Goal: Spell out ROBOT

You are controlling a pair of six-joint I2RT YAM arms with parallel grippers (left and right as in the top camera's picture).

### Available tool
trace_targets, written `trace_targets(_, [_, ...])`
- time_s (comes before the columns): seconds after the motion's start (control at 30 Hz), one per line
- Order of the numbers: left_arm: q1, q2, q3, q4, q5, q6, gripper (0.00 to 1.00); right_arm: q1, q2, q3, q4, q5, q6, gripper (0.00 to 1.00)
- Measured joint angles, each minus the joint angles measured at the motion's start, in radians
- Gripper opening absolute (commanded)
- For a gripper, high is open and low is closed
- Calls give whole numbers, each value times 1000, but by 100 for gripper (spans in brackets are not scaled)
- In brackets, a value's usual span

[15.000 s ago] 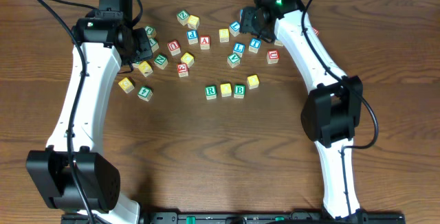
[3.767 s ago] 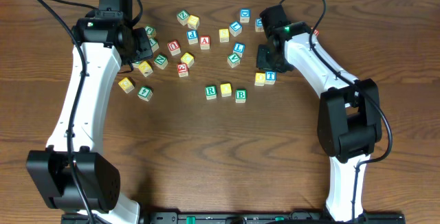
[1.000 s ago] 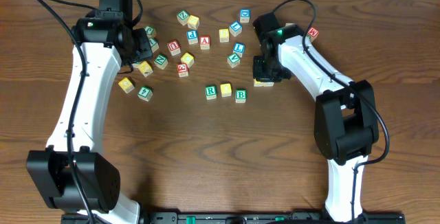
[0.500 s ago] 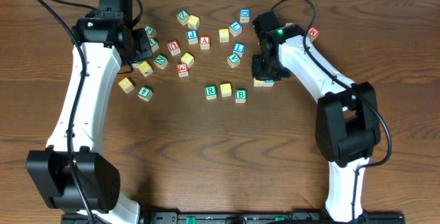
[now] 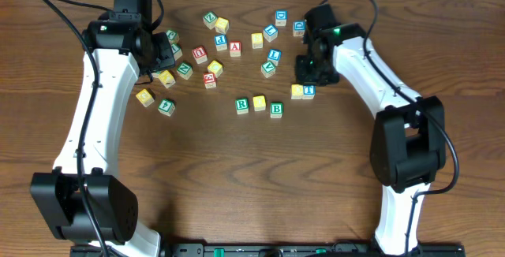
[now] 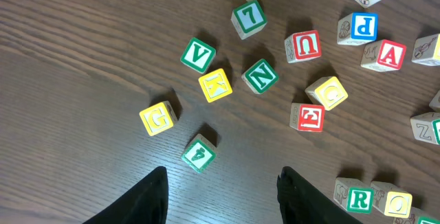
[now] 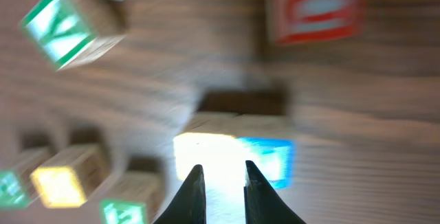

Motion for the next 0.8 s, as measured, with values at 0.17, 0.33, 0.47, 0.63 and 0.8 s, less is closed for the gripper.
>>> trace_targets(0.17, [2,0,0,1,-2,0,51,74,0,0,-26,-55,-23,5])
trace_targets(0.33, [36,0,0,6,-12,0,50,149,0,-4,-32,-76,-30,1])
trace_targets(0.47, [70,0,0,6,-23,0,51,191,0,-24,-31,-85,-31,1])
trace_targets(0.63, [76,0,0,8,-27,0,51,228,1,-47,-23,-76,-32,1])
trace_targets(0.8, [75,0,0,9,-27,0,51,237,1,-70,-21,-60,-33,1])
